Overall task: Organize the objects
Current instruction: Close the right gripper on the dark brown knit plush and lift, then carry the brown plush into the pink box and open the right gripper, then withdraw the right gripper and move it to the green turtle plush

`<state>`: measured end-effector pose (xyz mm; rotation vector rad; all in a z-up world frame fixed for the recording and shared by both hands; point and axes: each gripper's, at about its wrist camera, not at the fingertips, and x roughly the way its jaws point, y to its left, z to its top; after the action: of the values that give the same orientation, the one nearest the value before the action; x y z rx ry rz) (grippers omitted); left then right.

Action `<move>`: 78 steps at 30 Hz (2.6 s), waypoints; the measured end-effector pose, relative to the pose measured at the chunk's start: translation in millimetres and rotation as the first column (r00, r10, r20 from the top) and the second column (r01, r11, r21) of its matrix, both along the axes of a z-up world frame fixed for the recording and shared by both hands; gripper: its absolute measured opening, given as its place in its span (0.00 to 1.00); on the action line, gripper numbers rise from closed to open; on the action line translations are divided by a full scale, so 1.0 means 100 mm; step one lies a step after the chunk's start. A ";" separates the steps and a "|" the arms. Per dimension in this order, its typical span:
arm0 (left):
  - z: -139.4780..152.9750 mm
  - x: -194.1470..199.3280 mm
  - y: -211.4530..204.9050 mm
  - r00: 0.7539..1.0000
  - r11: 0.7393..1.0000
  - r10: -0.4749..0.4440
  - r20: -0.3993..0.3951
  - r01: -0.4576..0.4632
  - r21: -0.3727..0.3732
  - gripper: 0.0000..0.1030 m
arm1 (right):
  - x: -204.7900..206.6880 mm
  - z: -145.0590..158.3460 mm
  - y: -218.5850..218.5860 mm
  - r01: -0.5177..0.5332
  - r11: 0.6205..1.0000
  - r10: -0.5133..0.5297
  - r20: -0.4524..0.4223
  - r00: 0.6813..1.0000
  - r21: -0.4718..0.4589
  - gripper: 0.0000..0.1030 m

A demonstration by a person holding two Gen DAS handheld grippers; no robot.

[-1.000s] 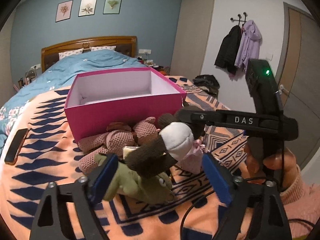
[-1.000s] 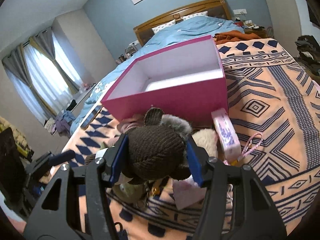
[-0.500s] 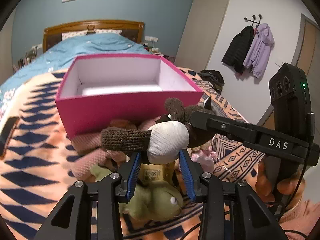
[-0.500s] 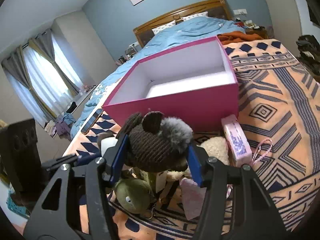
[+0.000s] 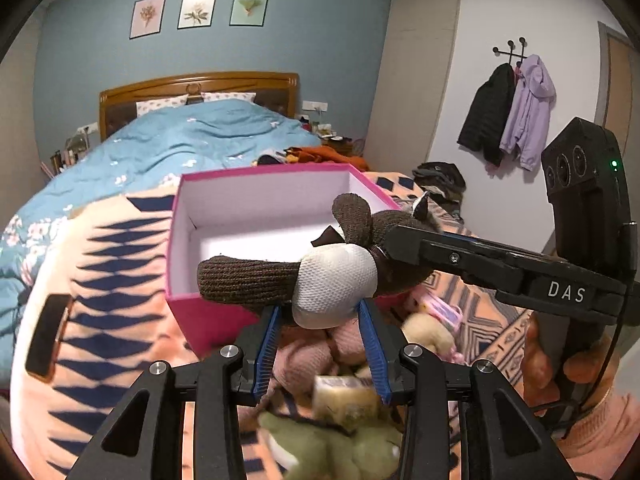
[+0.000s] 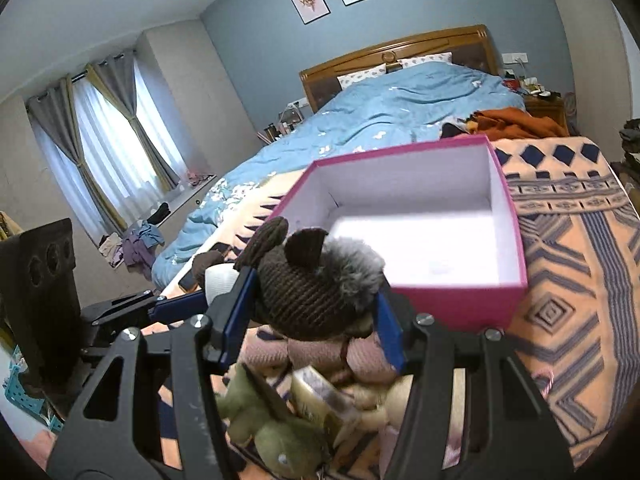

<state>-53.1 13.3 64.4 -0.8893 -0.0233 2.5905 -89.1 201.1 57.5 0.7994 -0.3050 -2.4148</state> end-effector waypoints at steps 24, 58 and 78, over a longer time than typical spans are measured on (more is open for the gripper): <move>-0.33 -0.84 -0.12 0.990 0.994 0.076 0.119 -0.067 -0.082 0.39 | -0.93 -0.35 -0.31 0.024 0.998 -0.032 0.143 0.989 0.057 0.56; -0.30 -0.43 -0.10 0.997 0.993 0.074 0.028 -0.071 -0.098 0.57 | -0.36 -0.24 0.18 0.001 0.990 -0.002 0.002 1.000 0.141 0.66; -0.65 0.25 -0.01 0.997 0.994 -0.040 0.062 0.046 -0.101 0.71 | 0.55 -1.06 0.05 -0.246 0.967 0.227 0.215 0.950 0.065 0.66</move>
<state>-27.9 12.7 -1.1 -0.9932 0.1117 2.5433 -33.6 206.6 -48.7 1.0678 -0.1677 -2.1372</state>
